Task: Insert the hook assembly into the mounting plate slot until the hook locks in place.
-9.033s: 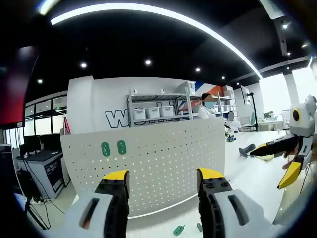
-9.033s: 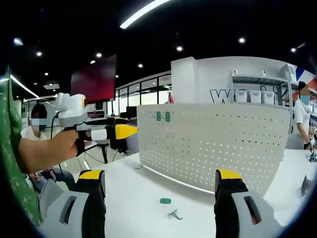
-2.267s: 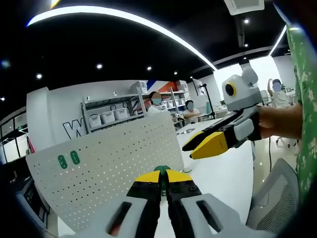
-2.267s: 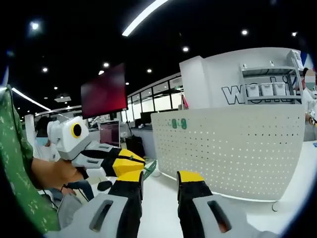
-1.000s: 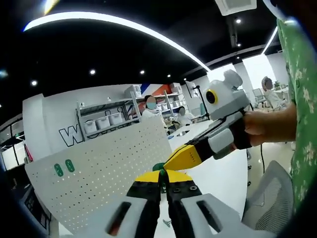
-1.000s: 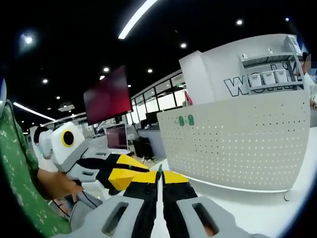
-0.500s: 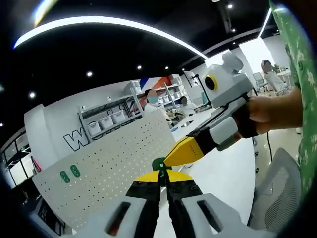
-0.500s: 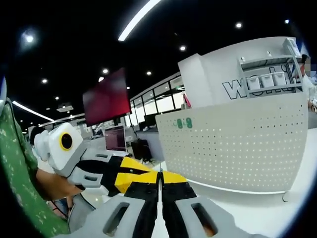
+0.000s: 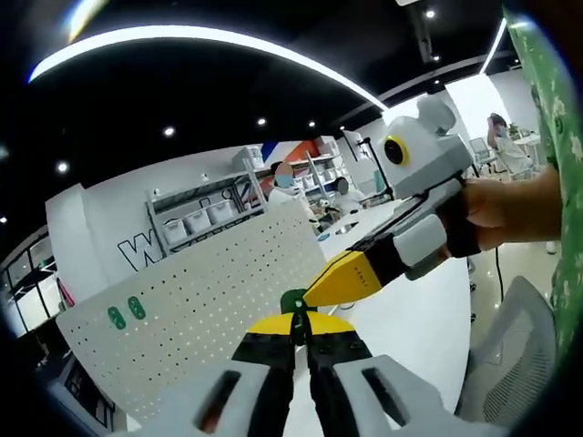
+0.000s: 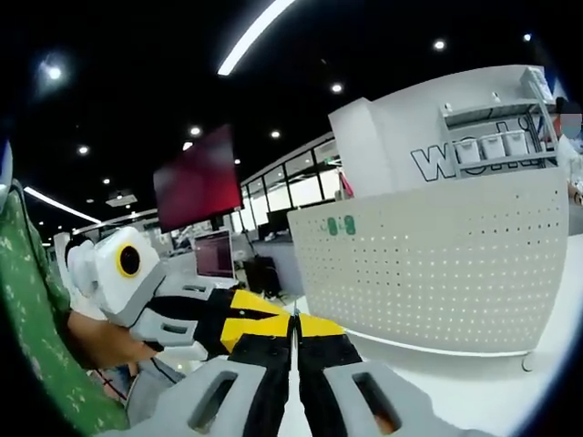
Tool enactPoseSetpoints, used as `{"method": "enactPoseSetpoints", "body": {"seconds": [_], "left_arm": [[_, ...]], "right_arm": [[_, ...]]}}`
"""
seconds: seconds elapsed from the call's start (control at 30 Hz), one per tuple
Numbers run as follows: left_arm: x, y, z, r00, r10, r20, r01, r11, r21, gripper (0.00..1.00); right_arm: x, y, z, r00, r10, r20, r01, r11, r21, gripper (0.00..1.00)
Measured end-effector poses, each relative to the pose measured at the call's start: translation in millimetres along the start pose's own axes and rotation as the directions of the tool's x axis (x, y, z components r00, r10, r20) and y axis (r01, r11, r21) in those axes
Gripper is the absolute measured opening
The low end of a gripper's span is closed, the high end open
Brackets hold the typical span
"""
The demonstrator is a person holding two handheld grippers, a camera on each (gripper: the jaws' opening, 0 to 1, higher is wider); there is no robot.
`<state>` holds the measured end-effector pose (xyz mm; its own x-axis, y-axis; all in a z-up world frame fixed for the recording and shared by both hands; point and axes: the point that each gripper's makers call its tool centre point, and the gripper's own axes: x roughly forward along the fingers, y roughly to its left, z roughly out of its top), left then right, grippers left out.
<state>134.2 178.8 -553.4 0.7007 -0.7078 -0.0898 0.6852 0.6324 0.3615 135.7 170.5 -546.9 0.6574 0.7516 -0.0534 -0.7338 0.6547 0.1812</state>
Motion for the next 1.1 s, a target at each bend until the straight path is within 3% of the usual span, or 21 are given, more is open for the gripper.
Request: {"method": "enactPoseSetpoints", "body": {"seconds": [0.1, 0.43, 0.8, 1.1], "left_arm": [[1, 7.4, -1.0, 1.0, 0.012, 0.0, -0.012, 0.999, -0.033, 0.03], [3, 28.8, 0.0, 0.999, 0.053, 0.004, -0.053, 0.994, -0.095, 0.03], [4, 53.5, -5.4, 0.997, 0.074, -0.014, -0.076, 0.987, -0.139, 0.03], [-7, 81.5, -2.9, 0.993, 0.113, -0.025, -0.116, 0.976, -0.185, 0.03]], "right_arm": [[0, 1, 2.0, 1.0, 0.0, 0.011, 0.0, 1.0, -0.009, 0.08], [-8, -7, 7.0, 0.999, -0.023, 0.036, 0.025, 0.999, -0.046, 0.15], [-11, -15, 9.7, 0.997, -0.063, 0.049, 0.067, 0.994, -0.085, 0.54], [-13, -16, 12.8, 0.995, -0.076, 0.063, 0.082, 0.993, -0.087, 0.62]]}}
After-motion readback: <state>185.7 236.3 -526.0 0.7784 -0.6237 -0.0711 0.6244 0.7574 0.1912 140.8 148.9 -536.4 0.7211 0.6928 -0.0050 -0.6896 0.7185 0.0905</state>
